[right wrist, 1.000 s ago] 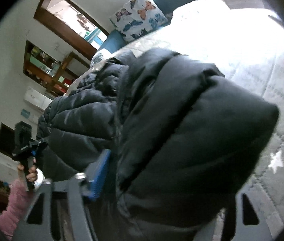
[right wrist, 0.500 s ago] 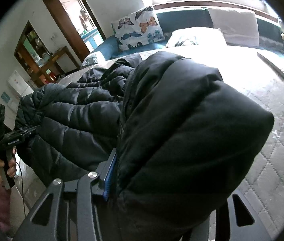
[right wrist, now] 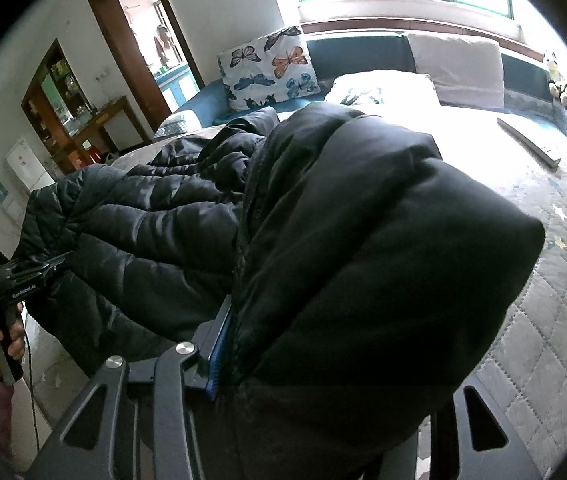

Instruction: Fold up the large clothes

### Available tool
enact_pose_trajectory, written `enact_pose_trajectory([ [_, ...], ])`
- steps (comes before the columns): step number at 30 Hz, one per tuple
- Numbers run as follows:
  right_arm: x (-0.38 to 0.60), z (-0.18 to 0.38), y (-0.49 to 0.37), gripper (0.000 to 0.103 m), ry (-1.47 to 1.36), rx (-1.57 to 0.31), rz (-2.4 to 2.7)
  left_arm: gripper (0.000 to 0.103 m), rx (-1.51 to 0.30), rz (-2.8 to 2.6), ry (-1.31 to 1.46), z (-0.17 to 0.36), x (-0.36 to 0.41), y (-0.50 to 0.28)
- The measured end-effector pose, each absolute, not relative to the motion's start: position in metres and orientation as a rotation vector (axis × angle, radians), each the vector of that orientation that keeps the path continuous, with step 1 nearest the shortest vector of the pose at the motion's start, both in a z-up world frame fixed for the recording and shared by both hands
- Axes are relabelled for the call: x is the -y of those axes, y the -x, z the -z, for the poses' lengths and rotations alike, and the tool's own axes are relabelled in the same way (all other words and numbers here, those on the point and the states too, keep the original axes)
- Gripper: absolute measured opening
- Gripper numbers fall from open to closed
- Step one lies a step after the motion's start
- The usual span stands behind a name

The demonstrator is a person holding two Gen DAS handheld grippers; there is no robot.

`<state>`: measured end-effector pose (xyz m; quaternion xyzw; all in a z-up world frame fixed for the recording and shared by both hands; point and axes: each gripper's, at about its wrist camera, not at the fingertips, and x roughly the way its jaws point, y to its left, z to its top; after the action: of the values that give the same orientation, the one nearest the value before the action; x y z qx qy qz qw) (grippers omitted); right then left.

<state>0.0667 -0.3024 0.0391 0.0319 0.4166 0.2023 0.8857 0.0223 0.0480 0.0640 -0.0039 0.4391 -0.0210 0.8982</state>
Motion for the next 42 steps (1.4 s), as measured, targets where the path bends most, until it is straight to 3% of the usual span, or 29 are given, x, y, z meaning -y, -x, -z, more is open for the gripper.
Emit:
enact_pose_trajectory([
  [9,0.300,-0.037,-0.074,0.051,-0.055,-0.866,-0.394,0.054,-0.923,0.065,0.031,-0.070,-0.053,-0.030],
  [15,0.301,-0.053,-0.065,0.046,-0.030,-0.843,-0.397,0.042,-0.906,0.087,-0.007,-0.092,-0.037,-0.027],
  [42,0.395,-0.129,-0.065,0.042,0.051,-0.630,-0.178,0.038,-0.884,0.320,-0.043,-0.174,0.161,-0.127],
])
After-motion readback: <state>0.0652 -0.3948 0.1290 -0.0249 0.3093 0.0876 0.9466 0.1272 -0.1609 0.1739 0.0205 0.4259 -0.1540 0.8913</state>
